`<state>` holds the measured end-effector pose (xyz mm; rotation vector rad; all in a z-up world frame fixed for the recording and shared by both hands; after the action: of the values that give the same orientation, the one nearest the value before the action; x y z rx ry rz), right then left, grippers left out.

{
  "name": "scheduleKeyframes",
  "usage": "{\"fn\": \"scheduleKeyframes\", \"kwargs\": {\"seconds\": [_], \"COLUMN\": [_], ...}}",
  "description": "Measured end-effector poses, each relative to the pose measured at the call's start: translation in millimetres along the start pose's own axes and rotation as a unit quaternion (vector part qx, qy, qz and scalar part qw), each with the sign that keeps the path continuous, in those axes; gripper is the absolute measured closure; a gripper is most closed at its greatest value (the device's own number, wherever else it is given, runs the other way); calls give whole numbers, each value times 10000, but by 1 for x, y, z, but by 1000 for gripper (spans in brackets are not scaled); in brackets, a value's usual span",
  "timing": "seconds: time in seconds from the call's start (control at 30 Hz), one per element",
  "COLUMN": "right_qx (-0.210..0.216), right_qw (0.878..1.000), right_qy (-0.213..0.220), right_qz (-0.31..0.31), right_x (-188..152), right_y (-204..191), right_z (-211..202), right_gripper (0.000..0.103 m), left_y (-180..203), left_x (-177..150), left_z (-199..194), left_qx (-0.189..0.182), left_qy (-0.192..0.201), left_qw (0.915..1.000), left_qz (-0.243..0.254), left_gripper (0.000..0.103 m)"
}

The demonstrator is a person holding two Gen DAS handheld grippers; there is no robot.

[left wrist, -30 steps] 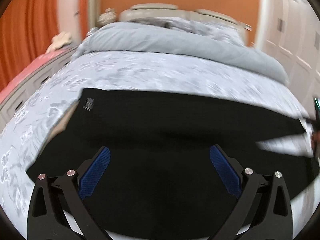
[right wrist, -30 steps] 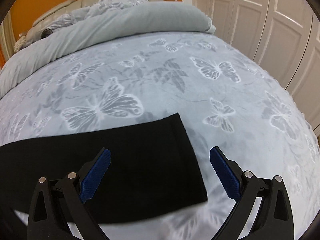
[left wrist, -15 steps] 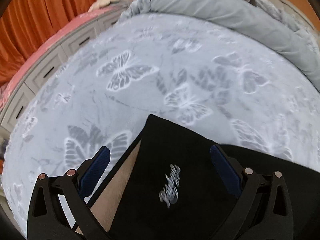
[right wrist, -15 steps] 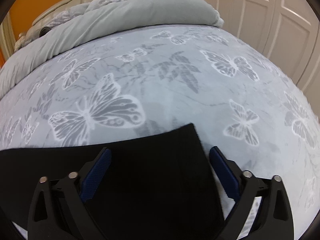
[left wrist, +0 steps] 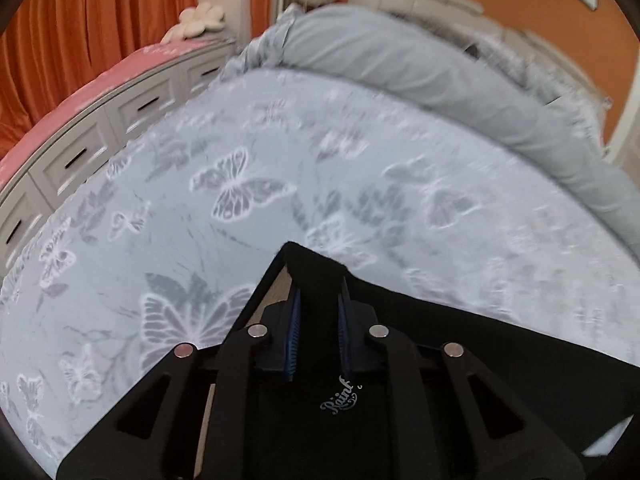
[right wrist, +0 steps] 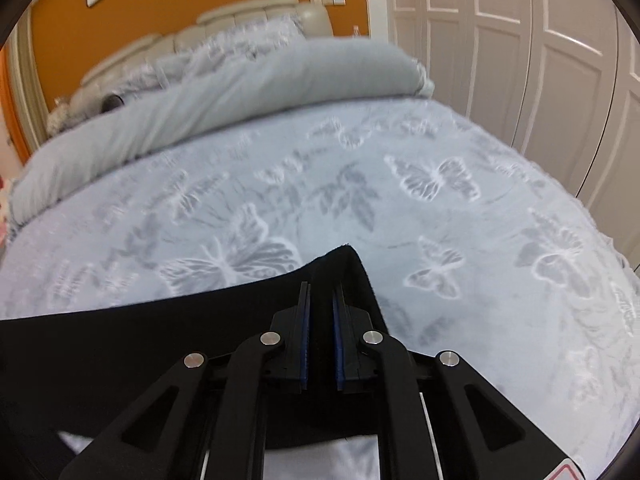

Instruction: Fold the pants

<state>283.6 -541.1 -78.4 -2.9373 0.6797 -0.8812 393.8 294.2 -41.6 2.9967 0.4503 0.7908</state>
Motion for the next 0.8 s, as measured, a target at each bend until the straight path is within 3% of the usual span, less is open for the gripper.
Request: {"fn": "scheduleKeyframes", "kwargs": {"seconds": [0.13, 0.33, 0.47, 0.6, 0.7, 0.77, 0.8], "right_qx": [303, 447, 300, -33, -174, -207, -190], "right_qw": [9990, 9961, 9956, 9951, 9962, 9986, 9994], "right_qy": [267, 447, 210, -463, -634, -376, -222], "right_qz": [-202, -622, -862, -876, -575, -294, -198], "right_x": [-17, -70, -121, -180, -208, -214, -217], "right_y": [-2, 9, 31, 58, 78, 87, 88], "right_z": [-56, -120, -126, -95, -91, -110, -123], "right_gripper": [95, 95, 95, 90, 72, 51, 48], "left_y": [-3, -40, -79, -117, -138, -145, -145], "left_x": [-19, -85, -144, -209, -236, -247, -250], "left_z": [-66, -131, -129, -93, -78, -85, -90], "left_qx": [-486, -554, -437, -253, 90, 38, -166], "left_qy": [243, 285, -32, -550, -674, -621, -624], "left_qw": [9985, 9973, 9982, 9980, 9977, 9980, 9977], "left_qz": [91, 396, 406, 204, -3, -145, -212], "left_gripper": [89, 88, 88, 84, 82, 67, 59]}}
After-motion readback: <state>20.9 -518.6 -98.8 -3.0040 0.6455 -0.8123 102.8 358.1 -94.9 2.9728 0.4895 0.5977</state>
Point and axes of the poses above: each gripper's, at about its wrist camera, not at the fingertips, and z roughly the way its jaws point, y to its right, x to its top, the point moved 8 cm from there along z, roughly the way its jaws point, and after that the axes turned 11 degrees about -y, right-handed, at the moved point
